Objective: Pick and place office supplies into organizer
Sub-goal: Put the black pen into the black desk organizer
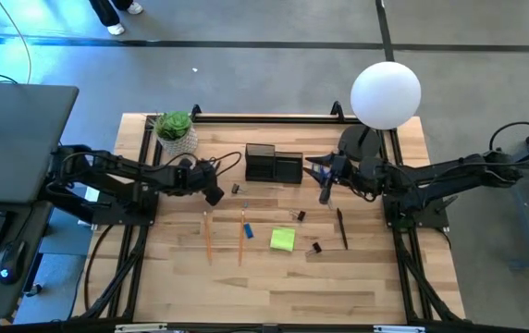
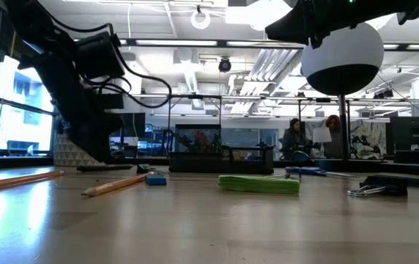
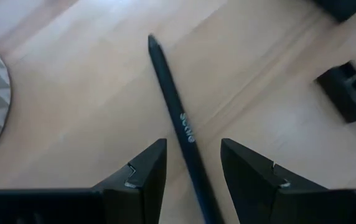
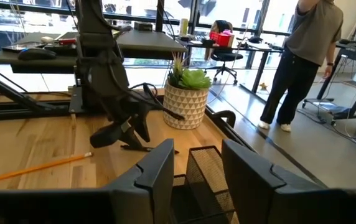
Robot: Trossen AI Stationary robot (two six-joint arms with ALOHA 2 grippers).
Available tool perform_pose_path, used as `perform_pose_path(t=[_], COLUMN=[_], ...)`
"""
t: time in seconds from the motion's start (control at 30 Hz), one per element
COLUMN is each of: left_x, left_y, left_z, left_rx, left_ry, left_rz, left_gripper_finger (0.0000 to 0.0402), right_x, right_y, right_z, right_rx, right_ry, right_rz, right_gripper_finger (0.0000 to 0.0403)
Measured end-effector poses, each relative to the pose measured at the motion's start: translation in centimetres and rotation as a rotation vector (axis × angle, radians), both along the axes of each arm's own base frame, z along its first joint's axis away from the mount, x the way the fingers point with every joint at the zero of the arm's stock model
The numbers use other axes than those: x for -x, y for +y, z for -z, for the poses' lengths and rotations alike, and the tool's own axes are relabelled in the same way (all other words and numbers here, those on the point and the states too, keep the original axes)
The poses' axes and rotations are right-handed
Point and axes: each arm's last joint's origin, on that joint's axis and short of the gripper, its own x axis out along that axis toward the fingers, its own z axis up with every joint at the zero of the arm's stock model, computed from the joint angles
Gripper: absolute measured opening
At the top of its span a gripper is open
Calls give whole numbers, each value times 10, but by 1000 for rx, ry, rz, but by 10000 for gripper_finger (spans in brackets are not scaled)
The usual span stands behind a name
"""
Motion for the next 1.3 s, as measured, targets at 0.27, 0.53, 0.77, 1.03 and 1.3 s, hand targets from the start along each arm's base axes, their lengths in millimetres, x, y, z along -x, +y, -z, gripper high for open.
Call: perform_pose_path(t=[0.27, 0.53, 0.77, 1.03, 1.3], left_x=[-4, -4, -4, -4, -4], left_y=[2, 2, 2, 1, 1], left_z=[11, 12, 12, 12, 13], left_rx=[7, 0, 5, 34, 52], left_ry=[43, 54, 51, 37, 29], left_rz=[2, 20, 15, 9, -5], left_gripper_finger=[142, 142, 142, 142, 142], right_x=[0, 0, -1, -1, -1], right_y=[1, 1, 2, 2, 3], right_z=[0, 0, 0, -1, -2], right_rx=[-3, -7, -25, -37, -37], right_ry=[5, 4, -8, -20, -27], right_rz=[-27, -32, -61, -82, -89], right_gripper_finger=[128, 128, 128, 128, 128])
